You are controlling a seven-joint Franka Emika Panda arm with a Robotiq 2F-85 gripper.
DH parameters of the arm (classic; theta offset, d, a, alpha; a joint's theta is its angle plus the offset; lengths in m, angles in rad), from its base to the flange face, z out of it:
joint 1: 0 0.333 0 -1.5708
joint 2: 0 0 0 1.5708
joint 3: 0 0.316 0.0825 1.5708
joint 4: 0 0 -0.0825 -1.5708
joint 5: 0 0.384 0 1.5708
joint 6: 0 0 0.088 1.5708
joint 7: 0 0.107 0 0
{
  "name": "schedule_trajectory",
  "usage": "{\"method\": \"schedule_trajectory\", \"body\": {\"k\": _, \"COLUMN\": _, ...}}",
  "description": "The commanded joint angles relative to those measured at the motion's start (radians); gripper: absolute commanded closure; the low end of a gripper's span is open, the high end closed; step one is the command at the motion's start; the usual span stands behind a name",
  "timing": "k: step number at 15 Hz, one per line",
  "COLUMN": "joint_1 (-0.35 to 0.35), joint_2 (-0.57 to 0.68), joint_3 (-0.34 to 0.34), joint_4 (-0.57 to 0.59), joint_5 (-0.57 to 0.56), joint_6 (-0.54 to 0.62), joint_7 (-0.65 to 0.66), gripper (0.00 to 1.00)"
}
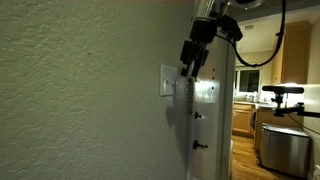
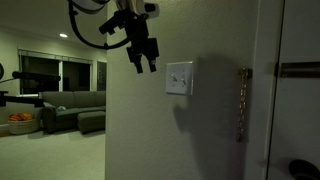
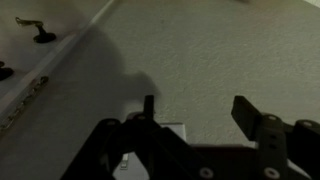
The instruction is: Flick the left switch up
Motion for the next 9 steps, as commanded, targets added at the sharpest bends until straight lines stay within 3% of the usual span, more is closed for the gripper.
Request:
{"method": "schedule_trajectory", "body": {"k": 1, "joint_1": 0.001, "joint_2": -0.065, "joint_3": -0.004, "joint_4": -0.126, "joint_5": 0.035, "joint_6": -0.002, "joint_7": 0.004, "gripper": 0.0}}
{"method": "schedule_trajectory", "body": {"k": 9, "joint_1": -0.007, "joint_2": -0.094, "joint_3": -0.008, "joint_4": -0.297, "joint_5": 0.049, "joint_6": 0.003, "joint_7": 0.037, "gripper": 0.0}}
